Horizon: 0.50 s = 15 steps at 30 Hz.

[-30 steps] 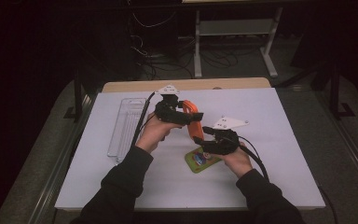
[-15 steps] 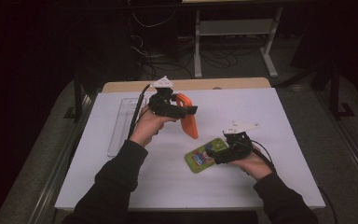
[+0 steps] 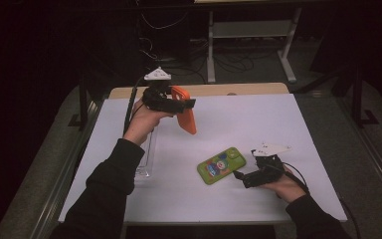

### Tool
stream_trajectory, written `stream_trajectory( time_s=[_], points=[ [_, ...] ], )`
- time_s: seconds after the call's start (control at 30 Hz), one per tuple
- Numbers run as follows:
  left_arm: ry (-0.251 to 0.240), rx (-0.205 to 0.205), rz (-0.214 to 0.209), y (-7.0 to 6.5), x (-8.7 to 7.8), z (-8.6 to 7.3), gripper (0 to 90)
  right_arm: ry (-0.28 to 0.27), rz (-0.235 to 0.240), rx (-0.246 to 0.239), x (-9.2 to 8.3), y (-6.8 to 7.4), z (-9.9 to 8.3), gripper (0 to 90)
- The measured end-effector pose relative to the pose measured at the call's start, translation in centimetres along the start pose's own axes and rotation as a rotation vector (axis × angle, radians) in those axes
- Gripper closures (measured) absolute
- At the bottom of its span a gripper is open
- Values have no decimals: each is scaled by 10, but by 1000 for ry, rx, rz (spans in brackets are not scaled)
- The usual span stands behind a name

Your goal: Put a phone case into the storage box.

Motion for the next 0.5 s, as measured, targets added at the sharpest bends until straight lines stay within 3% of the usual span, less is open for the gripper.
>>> stream_trajectory(
  time_s=[0.33, 0.4, 0.5],
  points=[
    [-12, -5, 85, 25, -17, 5, 153, 11, 12, 24, -15, -1, -16, 0],
    [-5, -5, 131, 36, -22, 6, 153, 12, 14, 20, -16, -2, -17, 0],
    [-7, -5, 164, 43, -26, 7, 153, 13, 21, 23, -17, -1, -17, 0]
  ],
)
Point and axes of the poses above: each handheld gripper's, and its own axes: x roughly forward along the jaws, z roughly out of its top, y roughly to its left, the point moved 2 cm from there along x, roughly forward along the jaws, and after that the axes turned 5 degrees about -y, right-handed, at the moved point
